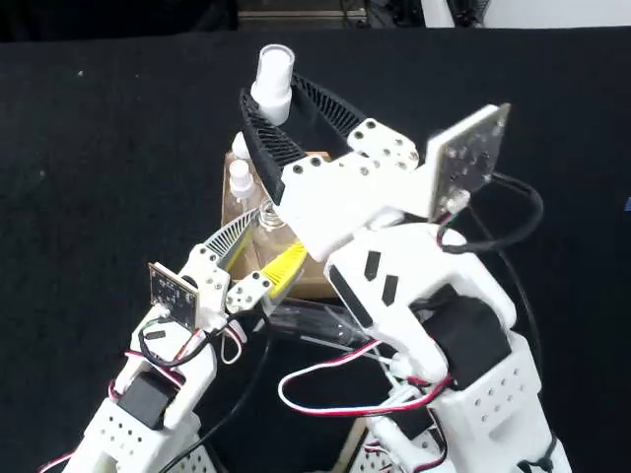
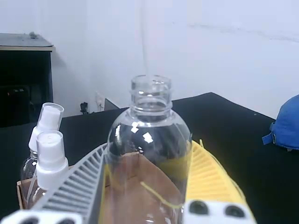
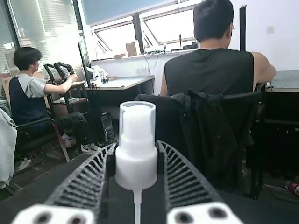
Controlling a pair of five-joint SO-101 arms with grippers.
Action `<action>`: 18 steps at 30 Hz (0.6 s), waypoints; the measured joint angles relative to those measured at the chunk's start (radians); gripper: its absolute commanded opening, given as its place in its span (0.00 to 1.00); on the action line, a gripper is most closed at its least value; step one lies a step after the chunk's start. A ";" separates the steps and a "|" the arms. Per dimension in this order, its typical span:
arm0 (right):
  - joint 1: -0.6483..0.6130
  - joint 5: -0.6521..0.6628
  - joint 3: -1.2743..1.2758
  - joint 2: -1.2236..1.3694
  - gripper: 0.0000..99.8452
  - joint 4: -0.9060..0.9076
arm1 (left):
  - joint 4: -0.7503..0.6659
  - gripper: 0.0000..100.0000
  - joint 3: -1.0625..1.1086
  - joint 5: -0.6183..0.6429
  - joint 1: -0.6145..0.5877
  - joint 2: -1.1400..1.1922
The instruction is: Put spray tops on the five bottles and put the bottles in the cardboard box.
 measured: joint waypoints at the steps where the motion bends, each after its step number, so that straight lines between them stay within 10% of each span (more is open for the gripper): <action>1: 0.000 0.000 0.000 0.000 0.01 -0.002 | 0.000 0.03 0.000 0.000 0.000 0.000; 12: -0.002 0.000 0.091 -0.020 0.02 0.126 | 0.000 0.03 0.000 0.000 0.000 0.000; 18: -0.009 0.000 0.143 -0.083 0.20 0.199 | 0.000 0.03 0.000 0.000 0.002 0.000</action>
